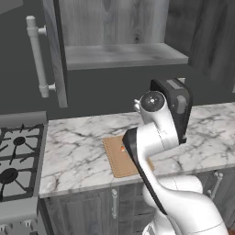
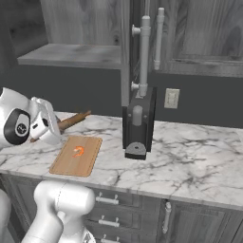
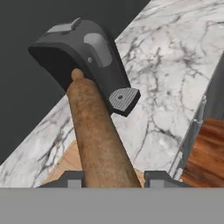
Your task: Open the cabinet, retrieve the rolling pin, and place it next to the meat on the cutting board to prepare for tenderizing.
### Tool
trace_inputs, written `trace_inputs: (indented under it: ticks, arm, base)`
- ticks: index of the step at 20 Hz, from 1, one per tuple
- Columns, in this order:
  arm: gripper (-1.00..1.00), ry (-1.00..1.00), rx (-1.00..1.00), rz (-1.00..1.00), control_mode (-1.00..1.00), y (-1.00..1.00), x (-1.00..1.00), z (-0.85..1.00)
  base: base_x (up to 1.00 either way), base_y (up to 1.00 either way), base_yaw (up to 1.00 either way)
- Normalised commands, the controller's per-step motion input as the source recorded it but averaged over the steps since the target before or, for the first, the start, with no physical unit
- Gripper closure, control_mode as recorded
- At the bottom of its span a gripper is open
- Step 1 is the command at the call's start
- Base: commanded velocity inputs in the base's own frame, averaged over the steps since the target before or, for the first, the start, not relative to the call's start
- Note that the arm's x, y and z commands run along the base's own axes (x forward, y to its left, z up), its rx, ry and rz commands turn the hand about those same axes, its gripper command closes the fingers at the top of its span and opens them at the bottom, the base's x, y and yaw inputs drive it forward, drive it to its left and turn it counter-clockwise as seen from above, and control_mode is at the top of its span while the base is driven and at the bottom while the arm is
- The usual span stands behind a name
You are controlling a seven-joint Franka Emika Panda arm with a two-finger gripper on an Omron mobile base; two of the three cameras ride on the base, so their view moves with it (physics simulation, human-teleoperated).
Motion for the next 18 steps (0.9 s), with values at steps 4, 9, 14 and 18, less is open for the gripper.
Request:
trace_inputs:
  ticks: [4, 9, 14, 18]
  arm:
    - [1.00, 0.24, 0.03, -0.08, -1.00, 0.00, 0.04, -0.49]
    - [1.00, 0.16, 0.01, -0.10, -1.00, 0.00, 0.03, -0.36]
    - [1.00, 0.08, 0.00, -0.09, -1.00, 0.00, 0.03, -0.39]
    - [1.00, 0.07, 0.00, -0.05, -1.00, 0.00, 0.02, -0.48]
  base:
    - [0.00, 0.00, 0.00]
    - [0.00, 0.00, 0.00]
    - [0.00, 0.00, 0.00]
    - [0.00, 0.00, 0.00]
